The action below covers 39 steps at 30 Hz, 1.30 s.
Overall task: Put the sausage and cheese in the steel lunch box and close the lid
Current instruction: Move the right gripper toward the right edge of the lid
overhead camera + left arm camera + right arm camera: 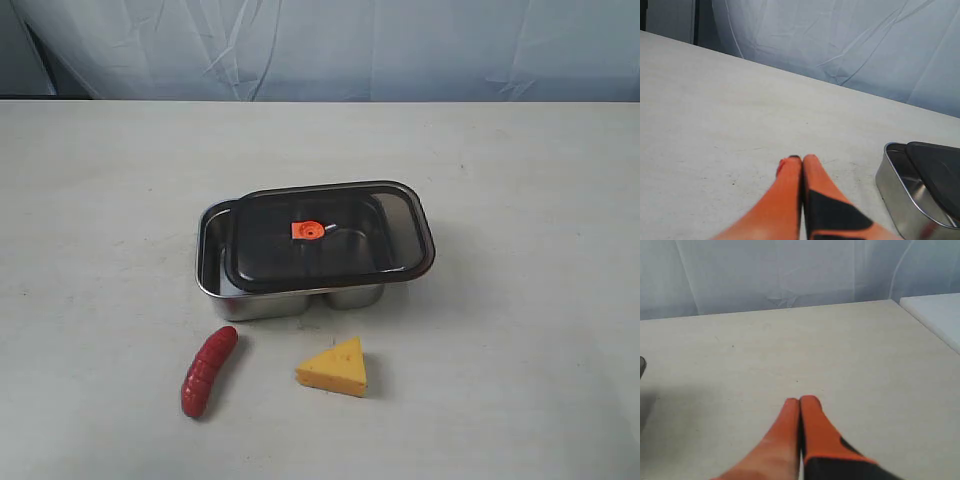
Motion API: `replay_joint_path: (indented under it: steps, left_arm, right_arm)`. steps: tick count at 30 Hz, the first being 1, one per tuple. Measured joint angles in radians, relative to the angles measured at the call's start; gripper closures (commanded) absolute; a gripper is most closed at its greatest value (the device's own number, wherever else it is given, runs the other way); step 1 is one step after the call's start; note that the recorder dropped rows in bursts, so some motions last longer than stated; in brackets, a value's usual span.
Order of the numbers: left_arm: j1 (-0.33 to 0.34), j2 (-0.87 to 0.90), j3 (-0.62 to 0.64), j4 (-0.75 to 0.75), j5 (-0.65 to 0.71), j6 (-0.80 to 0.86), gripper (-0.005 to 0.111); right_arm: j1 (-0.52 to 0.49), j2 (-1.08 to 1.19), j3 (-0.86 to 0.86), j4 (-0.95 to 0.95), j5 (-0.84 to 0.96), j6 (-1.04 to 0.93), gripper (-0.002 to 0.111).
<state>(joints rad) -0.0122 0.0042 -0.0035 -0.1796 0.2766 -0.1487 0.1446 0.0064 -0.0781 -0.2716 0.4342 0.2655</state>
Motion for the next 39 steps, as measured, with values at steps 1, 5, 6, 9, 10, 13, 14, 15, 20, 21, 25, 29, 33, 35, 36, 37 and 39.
replay_joint_path:
  steps: [1, 5, 6, 9, 10, 13, 14, 15, 20, 21, 25, 29, 33, 35, 36, 37, 39]
  left_arm:
    - [0.0, 0.0, 0.0, 0.0, 0.0, 0.0, 0.107]
    - [0.0, 0.0, 0.0, 0.0, 0.0, 0.0, 0.107]
    - [0.0, 0.0, 0.0, 0.0, 0.0, 0.0, 0.107]
    - [0.0, 0.0, 0.0, 0.0, 0.0, 0.0, 0.107]
    - [-0.003, 0.0, 0.0, 0.0, 0.0, 0.0, 0.107]
    - [-0.004, 0.0, 0.0, 0.0, 0.0, 0.0, 0.107]
    - [-0.004, 0.0, 0.0, 0.0, 0.0, 0.0, 0.107]
    - [-0.004, 0.0, 0.0, 0.0, 0.0, 0.0, 0.107]
    - [-0.004, 0.0, 0.0, 0.0, 0.0, 0.0, 0.107]
    - [-0.004, 0.0, 0.0, 0.0, 0.0, 0.0, 0.107]
    - [-0.004, 0.0, 0.0, 0.0, 0.0, 0.0, 0.107]
    - [-0.004, 0.0, 0.0, 0.0, 0.0, 0.0, 0.107]
    - [-0.004, 0.0, 0.0, 0.0, 0.0, 0.0, 0.107]
    - [-0.004, 0.0, 0.0, 0.0, 0.0, 0.0, 0.107]
    - [-0.004, 0.0, 0.0, 0.0, 0.0, 0.0, 0.107]
    - [-0.004, 0.0, 0.0, 0.0, 0.0, 0.0, 0.107]
    - [-0.004, 0.0, 0.0, 0.0, 0.0, 0.0, 0.107]
  right_arm:
    - [0.0, 0.0, 0.0, -0.017, 0.0, -0.016, 0.109]
    - [0.0, 0.0, 0.0, -0.242, 0.0, -0.075, 0.109]
    - [0.0, 0.0, 0.0, -0.251, 0.0, -0.076, 0.109]
    - [0.0, 0.0, 0.0, -0.25, 0.0, -0.08, 0.109]
    - [0.0, 0.0, 0.0, -0.253, -0.002, -0.08, 0.109]
    - [0.0, 0.0, 0.0, -0.297, -0.097, -0.075, 0.109]
    - [0.0, 0.0, 0.0, -0.297, -0.162, -0.063, 0.109]
    - [0.0, 0.0, 0.0, -0.297, -0.224, -0.043, 0.109]
    - [0.0, 0.0, 0.0, -0.246, -0.701, 0.089, 0.109]
    - [0.0, 0.0, 0.0, -0.237, -0.782, 0.099, 0.109]
    - [0.0, -0.002, -0.007, -0.046, -1.177, 0.125, 0.109]
    - [0.0, -0.002, -0.038, 0.235, -1.034, 0.527, 0.109]
    - [0.0, 0.02, -0.084, -0.072, -0.826, 0.942, 0.109]
    - [0.0, 0.144, -0.147, -0.567, -0.756, 1.287, 0.109]
    - [0.0, 0.287, -0.192, -0.905, -0.735, 1.532, 0.109]
    - [0.0, 0.386, -0.223, -1.067, -0.744, 1.644, 0.109]
    - [0.0, 0.698, -0.336, -1.311, -0.849, 1.789, 0.109]
